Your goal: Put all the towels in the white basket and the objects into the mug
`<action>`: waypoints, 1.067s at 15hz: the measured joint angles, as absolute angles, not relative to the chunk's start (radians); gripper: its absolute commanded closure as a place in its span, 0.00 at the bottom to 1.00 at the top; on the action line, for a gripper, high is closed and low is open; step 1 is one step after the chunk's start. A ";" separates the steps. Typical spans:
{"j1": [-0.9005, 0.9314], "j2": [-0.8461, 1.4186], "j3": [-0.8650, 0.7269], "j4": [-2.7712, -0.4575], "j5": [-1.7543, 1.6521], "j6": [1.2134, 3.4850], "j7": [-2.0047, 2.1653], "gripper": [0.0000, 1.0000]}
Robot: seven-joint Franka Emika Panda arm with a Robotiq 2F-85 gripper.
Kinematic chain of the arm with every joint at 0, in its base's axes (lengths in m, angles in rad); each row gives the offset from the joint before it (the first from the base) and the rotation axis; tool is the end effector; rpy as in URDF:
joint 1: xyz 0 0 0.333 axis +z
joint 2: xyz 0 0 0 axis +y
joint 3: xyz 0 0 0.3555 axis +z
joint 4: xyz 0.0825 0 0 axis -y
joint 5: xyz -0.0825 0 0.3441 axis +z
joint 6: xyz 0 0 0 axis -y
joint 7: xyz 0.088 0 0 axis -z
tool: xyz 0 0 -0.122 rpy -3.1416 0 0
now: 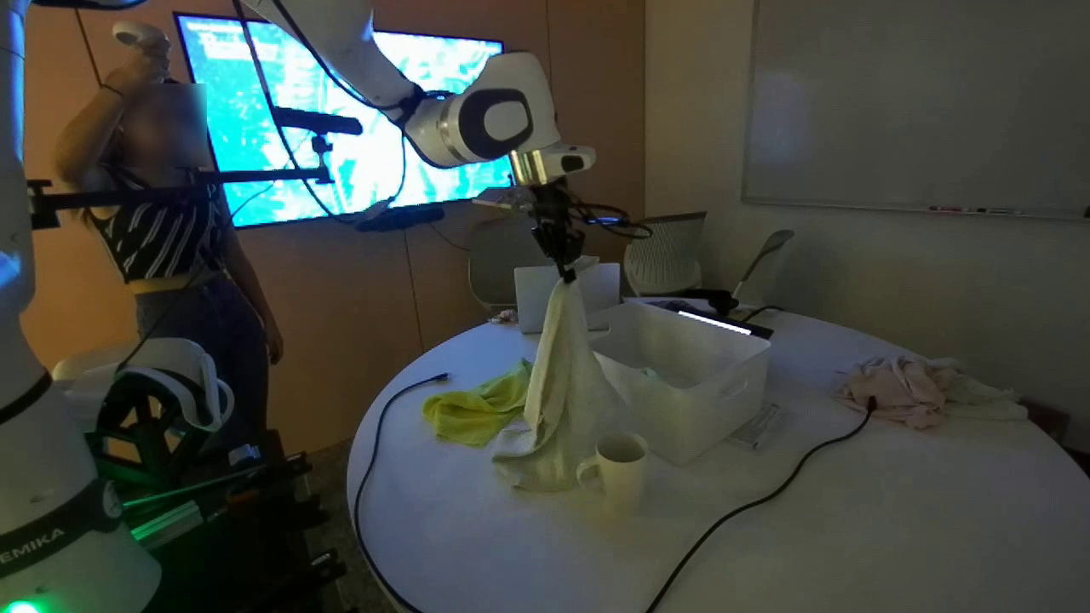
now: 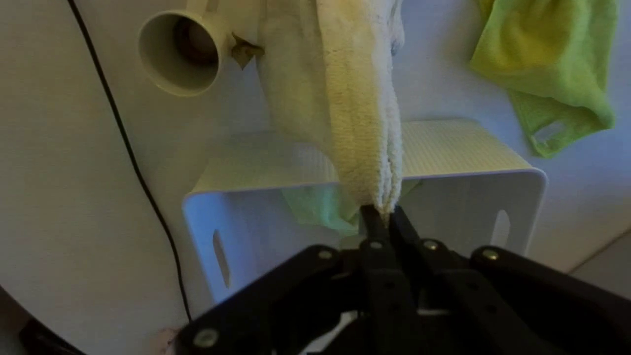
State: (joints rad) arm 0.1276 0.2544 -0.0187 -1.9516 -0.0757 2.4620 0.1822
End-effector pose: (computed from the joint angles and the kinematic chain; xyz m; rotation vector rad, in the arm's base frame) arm 0.6076 0.0666 0.4228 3.0931 -0.0299 0.4071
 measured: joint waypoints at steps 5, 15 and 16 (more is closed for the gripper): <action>0.137 0.132 0.014 -1.954 -0.100 2.399 0.247 0.98; 0.122 0.097 0.015 -1.848 -0.115 2.364 0.404 0.98; 0.120 0.103 0.014 -1.828 -0.117 2.363 0.425 0.98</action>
State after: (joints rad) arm 0.1202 0.1034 0.0138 -1.8277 -0.1172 2.3627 0.4253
